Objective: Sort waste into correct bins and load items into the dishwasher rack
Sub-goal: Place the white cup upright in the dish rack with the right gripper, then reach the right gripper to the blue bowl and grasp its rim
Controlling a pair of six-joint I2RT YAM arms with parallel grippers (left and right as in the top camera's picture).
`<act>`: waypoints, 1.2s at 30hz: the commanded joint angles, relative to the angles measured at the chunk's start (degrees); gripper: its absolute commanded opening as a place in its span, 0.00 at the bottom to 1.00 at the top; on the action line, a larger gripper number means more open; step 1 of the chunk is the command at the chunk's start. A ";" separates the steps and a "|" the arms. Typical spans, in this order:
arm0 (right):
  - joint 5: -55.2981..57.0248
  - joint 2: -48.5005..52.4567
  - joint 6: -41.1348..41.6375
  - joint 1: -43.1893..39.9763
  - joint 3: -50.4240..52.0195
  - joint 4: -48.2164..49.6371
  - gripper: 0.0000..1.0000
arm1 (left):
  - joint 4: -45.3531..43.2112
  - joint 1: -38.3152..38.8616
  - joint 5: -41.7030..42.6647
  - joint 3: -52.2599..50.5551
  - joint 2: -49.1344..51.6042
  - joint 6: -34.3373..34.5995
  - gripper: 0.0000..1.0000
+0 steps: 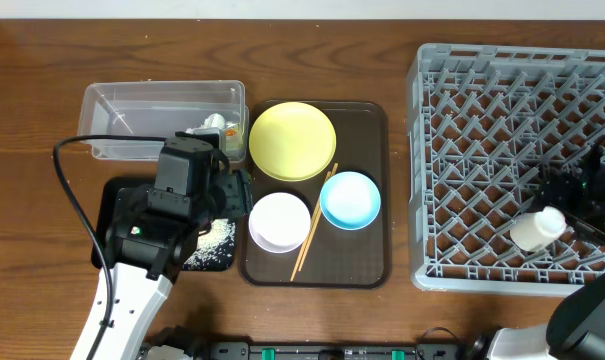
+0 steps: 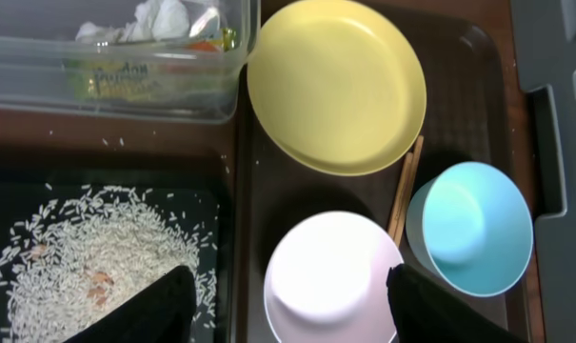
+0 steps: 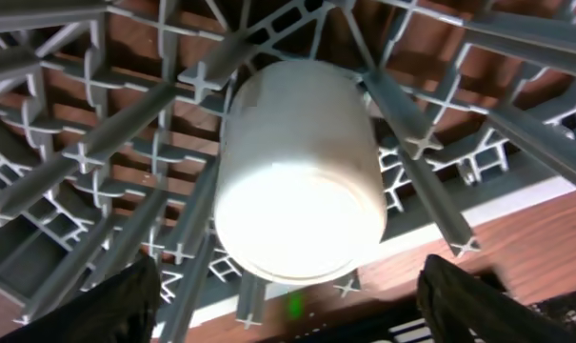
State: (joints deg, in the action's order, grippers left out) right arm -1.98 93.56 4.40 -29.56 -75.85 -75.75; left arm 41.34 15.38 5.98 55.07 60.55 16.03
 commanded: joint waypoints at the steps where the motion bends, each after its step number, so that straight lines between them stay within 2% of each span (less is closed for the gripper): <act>1: -1.55 -0.81 0.26 -0.04 -1.05 0.02 0.87 | 0.70 -0.37 -0.66 0.46 0.07 -0.76 0.68; 7: -9.51 -5.35 -0.48 0.70 -2.91 0.55 0.86 | 2.03 -0.31 0.39 0.46 0.74 -0.76 0.68; 11: -20.35 -9.92 -5.25 3.39 -3.28 4.55 0.85 | 2.58 0.63 3.02 0.37 3.65 -0.76 0.68; 14: -23.19 -12.98 -7.76 7.63 -3.28 7.32 0.85 | 3.17 2.43 3.45 0.33 7.32 -0.76 0.68; 21: -22.88 -13.73 -9.25 22.34 -3.10 10.67 0.81 | 4.07 6.25 4.02 0.33 15.91 -0.50 0.68; 29: -14.82 -9.01 -9.14 40.15 -3.10 16.70 0.73 | 6.43 6.19 2.34 0.35 15.52 1.01 0.68; 33: -9.99 -4.20 -7.63 46.47 -3.10 19.15 0.65 | 8.90 6.16 -1.92 0.35 13.94 1.92 0.68; 36: -7.56 0.22 -7.21 49.62 -3.10 20.17 0.53 | 10.43 6.03 -4.15 0.35 12.72 2.25 0.68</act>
State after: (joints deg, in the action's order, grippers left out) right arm -14.44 90.08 -3.60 17.26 -78.39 -56.14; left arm 50.94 21.54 5.78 55.07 74.98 17.17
